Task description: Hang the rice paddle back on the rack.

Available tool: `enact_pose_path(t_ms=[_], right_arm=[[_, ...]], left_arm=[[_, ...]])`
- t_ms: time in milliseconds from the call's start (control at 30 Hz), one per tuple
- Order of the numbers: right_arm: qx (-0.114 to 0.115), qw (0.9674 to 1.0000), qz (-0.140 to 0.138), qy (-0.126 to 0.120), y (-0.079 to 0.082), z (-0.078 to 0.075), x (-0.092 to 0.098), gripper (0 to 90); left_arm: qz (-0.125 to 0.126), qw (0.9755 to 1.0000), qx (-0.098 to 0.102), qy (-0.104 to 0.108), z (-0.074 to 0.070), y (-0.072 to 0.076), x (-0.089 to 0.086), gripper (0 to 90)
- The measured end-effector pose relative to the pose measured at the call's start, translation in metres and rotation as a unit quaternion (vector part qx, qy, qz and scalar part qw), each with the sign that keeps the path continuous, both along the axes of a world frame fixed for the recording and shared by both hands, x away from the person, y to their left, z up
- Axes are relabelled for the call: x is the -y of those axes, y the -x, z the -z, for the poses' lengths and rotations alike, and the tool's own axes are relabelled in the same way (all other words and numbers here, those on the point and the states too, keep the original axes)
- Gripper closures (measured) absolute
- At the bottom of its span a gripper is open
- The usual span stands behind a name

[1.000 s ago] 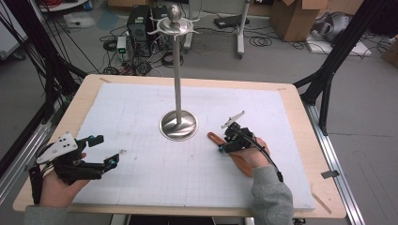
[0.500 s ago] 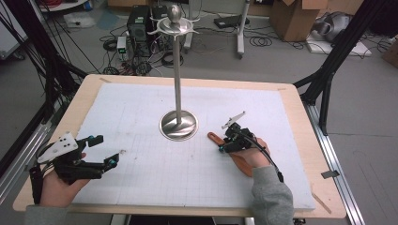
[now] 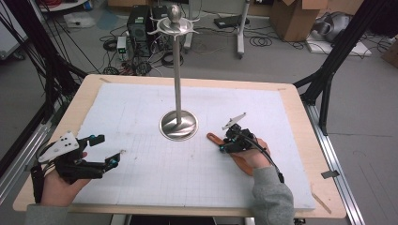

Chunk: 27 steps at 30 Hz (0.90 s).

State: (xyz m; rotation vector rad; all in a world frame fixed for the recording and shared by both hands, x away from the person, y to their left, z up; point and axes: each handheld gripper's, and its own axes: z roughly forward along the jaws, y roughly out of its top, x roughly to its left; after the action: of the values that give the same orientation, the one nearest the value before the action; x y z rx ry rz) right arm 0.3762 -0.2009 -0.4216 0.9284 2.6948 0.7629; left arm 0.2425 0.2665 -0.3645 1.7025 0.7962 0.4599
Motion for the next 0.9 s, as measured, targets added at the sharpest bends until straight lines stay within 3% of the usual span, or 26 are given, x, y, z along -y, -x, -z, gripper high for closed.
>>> enact_pose_path(t_ms=[200, 567, 733, 900], right_arm=[[0.006, 1.0, -0.004, 0.002, 0.001, -0.001, 0.0, 64.6], [0.038, 0.9979, 0.005, -0.052, 0.01, -0.021, 0.013, 64.6], [0.062, 0.9948, 0.029, -0.075, 0.013, -0.029, 0.02, 64.7], [0.075, 0.9928, 0.034, -0.087, 0.016, -0.034, 0.025, 64.7]], left_arm=[[0.001, 1.0, 0.0, 0.0, 0.0, -0.002, 0.001, 8.8], [0.008, 1.0, -0.003, 0.001, 0.001, -0.006, 0.006, 8.8], [0.011, 0.9999, -0.003, 0.0, 0.001, -0.008, 0.008, 8.8], [0.016, 0.9999, -0.004, 0.0, 0.001, -0.011, 0.011, 8.8]])
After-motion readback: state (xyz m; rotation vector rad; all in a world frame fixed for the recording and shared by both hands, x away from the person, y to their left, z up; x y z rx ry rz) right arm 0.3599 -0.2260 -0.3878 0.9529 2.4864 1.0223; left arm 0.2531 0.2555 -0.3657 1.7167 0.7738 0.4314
